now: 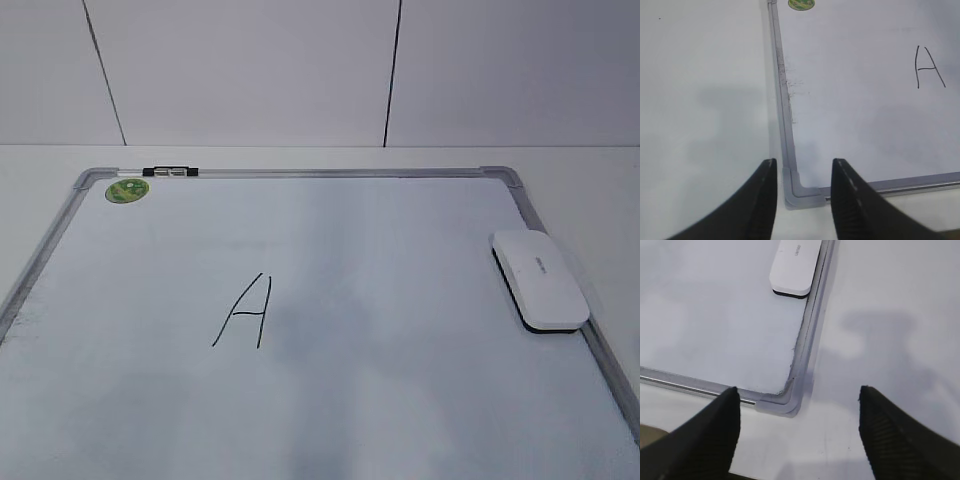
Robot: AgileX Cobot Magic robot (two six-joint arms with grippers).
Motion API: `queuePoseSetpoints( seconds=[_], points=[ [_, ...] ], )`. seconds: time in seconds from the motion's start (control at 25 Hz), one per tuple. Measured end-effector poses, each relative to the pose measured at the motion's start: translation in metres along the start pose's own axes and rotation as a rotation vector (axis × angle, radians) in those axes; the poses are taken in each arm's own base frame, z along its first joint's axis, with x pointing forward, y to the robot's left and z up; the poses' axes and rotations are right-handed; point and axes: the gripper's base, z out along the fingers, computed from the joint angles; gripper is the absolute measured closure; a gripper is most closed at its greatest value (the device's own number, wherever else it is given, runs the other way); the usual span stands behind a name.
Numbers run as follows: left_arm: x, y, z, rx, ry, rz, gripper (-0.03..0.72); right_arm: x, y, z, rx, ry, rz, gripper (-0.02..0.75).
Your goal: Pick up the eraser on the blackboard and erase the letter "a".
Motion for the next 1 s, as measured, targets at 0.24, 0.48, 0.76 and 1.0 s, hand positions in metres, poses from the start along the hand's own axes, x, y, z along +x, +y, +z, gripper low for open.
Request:
queuePoseSetpoints(
  seconds=[0.24, 0.48, 0.76, 1.0],
  points=[
    [0.002, 0.0, -0.004, 0.003, -0.029, -0.001, 0.433, 0.006, 0.0, -0.008, 0.004, -0.07, 0.003, 0.145],
    [0.008, 0.001, -0.011, 0.008, -0.087, -0.002, 0.448, 0.013, -0.001, -0.015, 0.008, -0.134, 0.007, 0.145],
    [0.008, 0.001, -0.011, 0.009, -0.086, -0.002, 0.45, 0.013, -0.001, -0.015, 0.009, -0.135, 0.007, 0.145],
    [0.008, 0.001, -0.011, 0.006, -0.087, -0.004, 0.45, 0.013, -0.001, -0.016, 0.012, -0.135, 0.01, 0.145]
  ],
)
